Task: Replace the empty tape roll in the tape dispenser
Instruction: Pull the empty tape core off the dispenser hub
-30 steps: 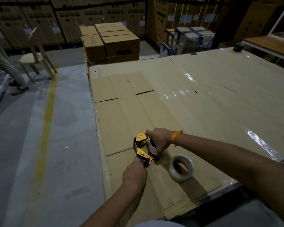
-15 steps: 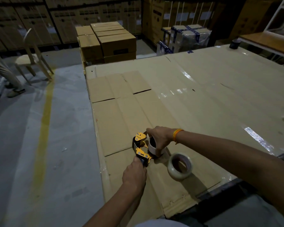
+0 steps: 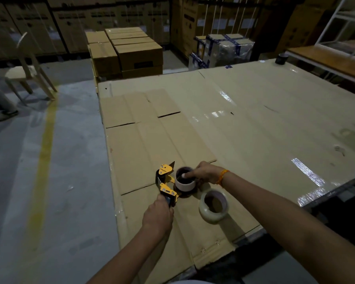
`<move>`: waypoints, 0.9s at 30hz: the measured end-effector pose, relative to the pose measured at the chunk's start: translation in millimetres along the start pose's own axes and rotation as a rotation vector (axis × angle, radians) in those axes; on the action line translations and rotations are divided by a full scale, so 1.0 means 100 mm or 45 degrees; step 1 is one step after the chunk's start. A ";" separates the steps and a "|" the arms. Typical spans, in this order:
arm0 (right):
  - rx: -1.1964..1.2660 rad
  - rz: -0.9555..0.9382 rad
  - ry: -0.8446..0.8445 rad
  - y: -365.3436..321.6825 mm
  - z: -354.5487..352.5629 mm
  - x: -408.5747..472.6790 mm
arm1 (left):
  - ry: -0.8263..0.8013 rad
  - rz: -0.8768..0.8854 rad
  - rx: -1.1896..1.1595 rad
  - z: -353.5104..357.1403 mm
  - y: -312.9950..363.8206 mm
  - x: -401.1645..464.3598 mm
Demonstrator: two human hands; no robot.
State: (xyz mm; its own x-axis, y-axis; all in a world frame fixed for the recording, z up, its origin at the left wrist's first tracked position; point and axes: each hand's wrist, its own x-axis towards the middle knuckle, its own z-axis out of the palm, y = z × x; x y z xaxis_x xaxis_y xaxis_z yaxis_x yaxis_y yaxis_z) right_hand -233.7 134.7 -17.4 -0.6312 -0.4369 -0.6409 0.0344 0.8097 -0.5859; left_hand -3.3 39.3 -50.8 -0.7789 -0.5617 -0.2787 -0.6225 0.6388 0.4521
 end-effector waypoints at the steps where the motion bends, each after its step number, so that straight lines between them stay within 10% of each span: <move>1: -0.007 -0.011 0.024 -0.02 0.01 0.01 | 0.004 -0.001 -0.009 0.00 0.00 0.00; 27: -0.819 -0.393 0.174 -0.32 -0.02 0.04 | 0.054 0.037 -0.062 0.05 -0.04 -0.05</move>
State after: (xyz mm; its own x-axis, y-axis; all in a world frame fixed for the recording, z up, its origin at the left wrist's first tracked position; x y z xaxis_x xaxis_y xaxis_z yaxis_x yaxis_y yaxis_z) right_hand -238.8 108.0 0.0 -0.6309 -0.6641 -0.4012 -0.5971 0.7458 -0.2956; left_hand 2.3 42.1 -55.2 -0.7920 -0.5657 -0.2296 -0.5946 0.6294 0.5004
